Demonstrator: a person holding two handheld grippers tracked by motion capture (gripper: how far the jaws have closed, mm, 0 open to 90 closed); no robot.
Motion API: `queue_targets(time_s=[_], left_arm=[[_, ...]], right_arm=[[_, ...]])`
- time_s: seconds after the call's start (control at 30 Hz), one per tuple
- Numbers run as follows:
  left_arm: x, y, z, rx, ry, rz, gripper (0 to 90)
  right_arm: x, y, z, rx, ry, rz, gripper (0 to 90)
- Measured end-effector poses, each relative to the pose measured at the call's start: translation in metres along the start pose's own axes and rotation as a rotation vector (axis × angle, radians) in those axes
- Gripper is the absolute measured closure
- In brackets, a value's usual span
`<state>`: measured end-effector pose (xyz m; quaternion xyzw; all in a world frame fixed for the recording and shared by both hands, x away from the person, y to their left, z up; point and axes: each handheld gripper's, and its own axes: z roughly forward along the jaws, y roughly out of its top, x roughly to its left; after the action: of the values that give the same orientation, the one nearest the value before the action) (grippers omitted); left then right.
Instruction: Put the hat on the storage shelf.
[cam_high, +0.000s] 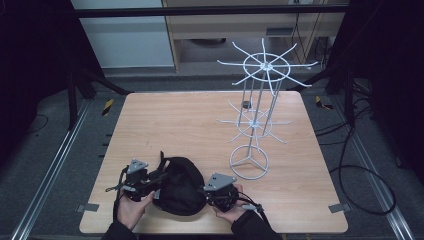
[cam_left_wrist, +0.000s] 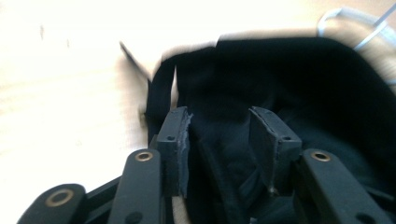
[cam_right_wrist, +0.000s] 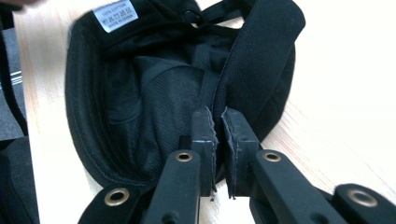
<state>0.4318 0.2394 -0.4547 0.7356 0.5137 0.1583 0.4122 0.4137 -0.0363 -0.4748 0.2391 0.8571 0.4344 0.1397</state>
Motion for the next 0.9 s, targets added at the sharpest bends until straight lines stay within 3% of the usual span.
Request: queue_targets(time_s=[0.1, 0.17, 0.3, 0.43, 0.6, 0.7, 0.9], left_arm=[[-0.007, 0.006, -0.008, -0.050, -0.046, 0.006, 54.1], [-0.014, 0.009, -0.008, -0.058, -0.084, 0.017, 52.1], [-0.028, 0.014, 0.003, -0.040, -0.132, 0.025, 47.6], [-0.041, 0.020, 0.020, -0.016, -0.152, 0.032, 41.7], [-0.054, 0.026, 0.031, -0.011, -0.143, 0.037, 39.5], [-0.057, 0.027, 0.037, -0.008, -0.131, 0.017, 38.6], [-0.059, 0.024, 0.043, 0.013, -0.115, 0.023, 36.5]], right_arm=[[-0.001, -0.002, 0.001, 0.006, -0.004, 0.011, 83.9], [-0.002, -0.003, 0.001, 0.003, -0.006, 0.018, 83.6], [-0.003, -0.003, 0.000, -0.004, -0.001, 0.032, 83.4], [-0.003, -0.004, -0.001, -0.010, -0.002, 0.032, 83.4], [-0.003, -0.004, -0.002, -0.012, 0.001, 0.023, 83.6], [-0.003, -0.005, -0.002, -0.012, 0.005, 0.016, 83.6], [-0.002, -0.005, -0.001, -0.018, 0.011, 0.001, 83.8]])
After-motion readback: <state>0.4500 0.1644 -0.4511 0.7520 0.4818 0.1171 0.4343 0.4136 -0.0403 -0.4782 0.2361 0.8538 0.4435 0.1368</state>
